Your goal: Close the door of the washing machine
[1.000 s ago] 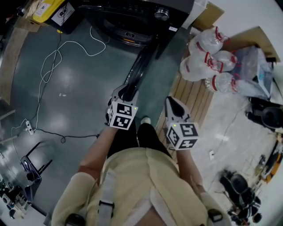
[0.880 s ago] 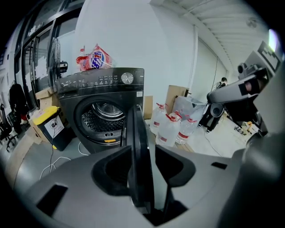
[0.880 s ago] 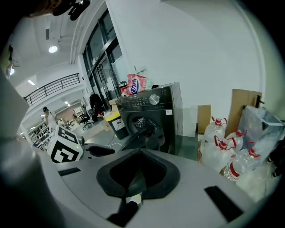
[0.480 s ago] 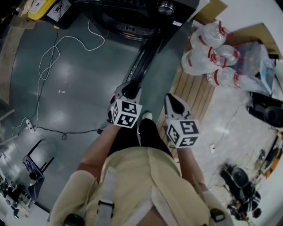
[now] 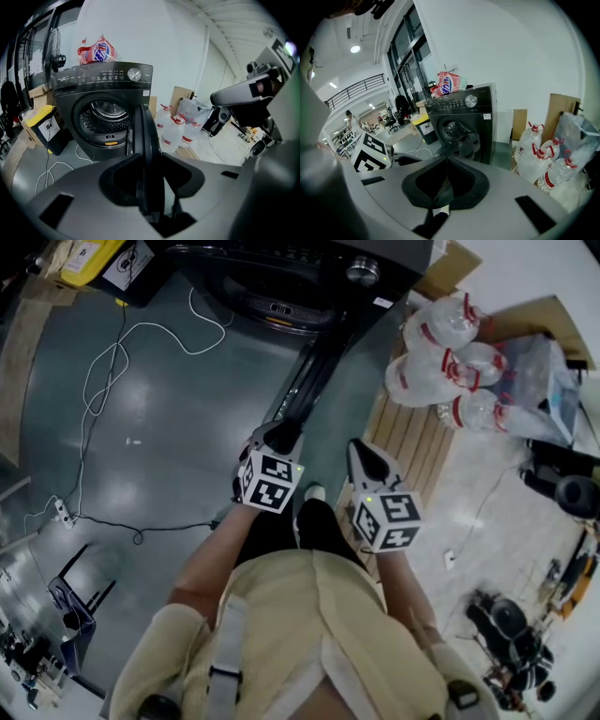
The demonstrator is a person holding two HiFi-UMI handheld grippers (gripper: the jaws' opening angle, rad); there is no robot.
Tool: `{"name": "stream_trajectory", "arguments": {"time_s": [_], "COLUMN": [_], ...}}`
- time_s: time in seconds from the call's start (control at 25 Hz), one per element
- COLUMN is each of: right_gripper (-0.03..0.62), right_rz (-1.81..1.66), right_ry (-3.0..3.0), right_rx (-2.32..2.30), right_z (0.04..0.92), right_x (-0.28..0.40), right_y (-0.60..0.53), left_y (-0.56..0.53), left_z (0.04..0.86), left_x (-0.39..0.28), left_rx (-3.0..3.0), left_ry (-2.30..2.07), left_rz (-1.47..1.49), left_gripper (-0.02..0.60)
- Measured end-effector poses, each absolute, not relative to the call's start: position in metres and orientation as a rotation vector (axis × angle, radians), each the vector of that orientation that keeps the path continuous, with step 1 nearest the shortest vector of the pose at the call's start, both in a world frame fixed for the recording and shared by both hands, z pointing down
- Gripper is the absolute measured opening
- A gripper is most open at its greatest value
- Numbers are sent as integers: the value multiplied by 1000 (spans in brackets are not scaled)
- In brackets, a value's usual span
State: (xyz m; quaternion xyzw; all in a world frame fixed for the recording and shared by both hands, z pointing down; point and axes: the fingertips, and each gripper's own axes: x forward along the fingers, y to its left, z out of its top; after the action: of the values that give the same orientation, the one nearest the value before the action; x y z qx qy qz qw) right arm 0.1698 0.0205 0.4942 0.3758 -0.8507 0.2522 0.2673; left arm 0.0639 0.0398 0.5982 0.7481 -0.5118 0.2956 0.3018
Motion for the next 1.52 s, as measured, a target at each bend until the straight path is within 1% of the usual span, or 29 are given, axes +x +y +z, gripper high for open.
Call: {"name": "stream_trajectory", "arguments": {"time_s": [0.76,1.24,1.52], "right_gripper": [6,6,6], "right_rz": [651,641,627], "right_ry": [-2335,-2365,-2408], "right_rx": [1009,916,822], "right_z": [480,488,491], "right_x": [58,27,11], "right_y": [-28,-88,-129], "left_y": [13,-17,-32], "left_z": [598,599,600], "left_x": [-24,-70,-92], "left_rx": [2077,2040,1992], "left_ry": [-1231,-1266,-1294], "left_rz": [858,887,955], "left_gripper": [135,135,141]}}
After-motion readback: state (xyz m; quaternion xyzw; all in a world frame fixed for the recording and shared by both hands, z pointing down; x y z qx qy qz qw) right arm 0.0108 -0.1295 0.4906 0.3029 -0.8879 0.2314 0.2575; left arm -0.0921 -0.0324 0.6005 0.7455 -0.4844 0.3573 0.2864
